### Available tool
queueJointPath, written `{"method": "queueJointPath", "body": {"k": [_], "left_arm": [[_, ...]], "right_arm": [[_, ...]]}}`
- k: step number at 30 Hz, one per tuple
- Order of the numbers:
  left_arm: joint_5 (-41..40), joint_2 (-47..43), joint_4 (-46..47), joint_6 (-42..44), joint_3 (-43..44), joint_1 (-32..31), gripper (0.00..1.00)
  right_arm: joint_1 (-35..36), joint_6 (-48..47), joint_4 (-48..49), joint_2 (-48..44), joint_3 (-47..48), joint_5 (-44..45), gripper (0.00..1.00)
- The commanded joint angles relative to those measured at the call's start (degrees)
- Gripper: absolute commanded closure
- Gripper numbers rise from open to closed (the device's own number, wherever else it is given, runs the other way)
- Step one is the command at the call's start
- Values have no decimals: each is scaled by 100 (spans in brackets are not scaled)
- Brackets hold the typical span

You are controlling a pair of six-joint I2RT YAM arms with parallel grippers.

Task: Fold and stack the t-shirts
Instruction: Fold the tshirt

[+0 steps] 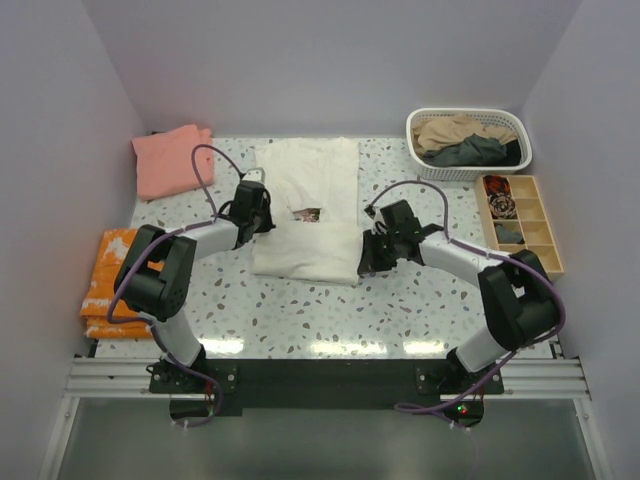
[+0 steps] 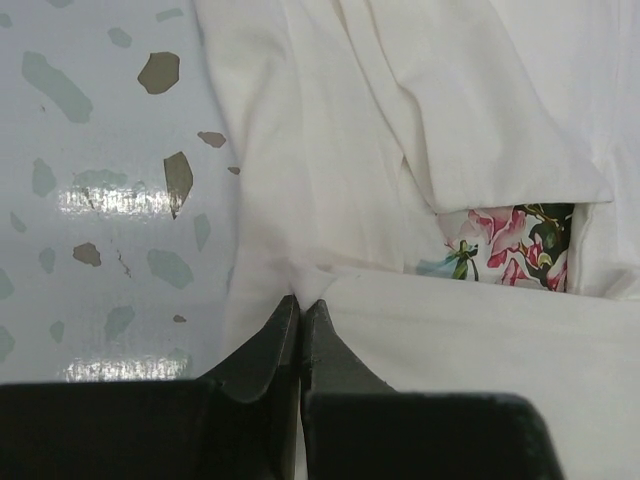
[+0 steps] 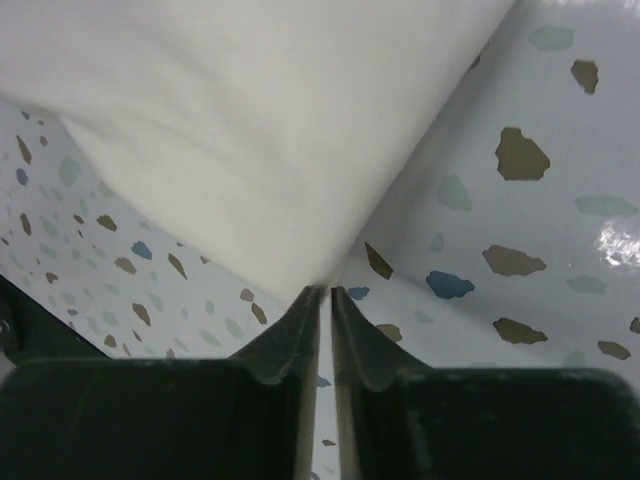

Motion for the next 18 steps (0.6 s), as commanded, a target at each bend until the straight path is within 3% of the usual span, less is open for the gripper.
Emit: {"method": "queueJointPath", "body": {"k": [1,4,5,6,8,10,11,14,18], "left_arm": [[-36,-244,259,5,197,68,100],[-167,-271,198,22,223,76,91],[-316,-288,119,23,232,85,67],[-361,-314,101,23,240,94,49],[-431,-420,57,23,223,103,24],[-510,-656,57,-47,153,103,14],[-746,-779,31,-100,31,103,0],[-1064,-1254,-84,-206,-250,103,0],[-407,-1632,-93,-276,-690,103,0]], "right_arm": [[26,76,-198,147,-67,361,72],[26,24,-347,113,117,765,62],[26,-11,-392,77,240,845,61],[26,-81,-497,34,310,933,61],[26,-108,-568,-80,503,1127,60],[26,-100,-594,-107,609,1057,57],[26,-4,-586,-134,636,944,57],[26,216,-305,-239,427,662,54],[26,392,46,-283,223,346,50]]}}
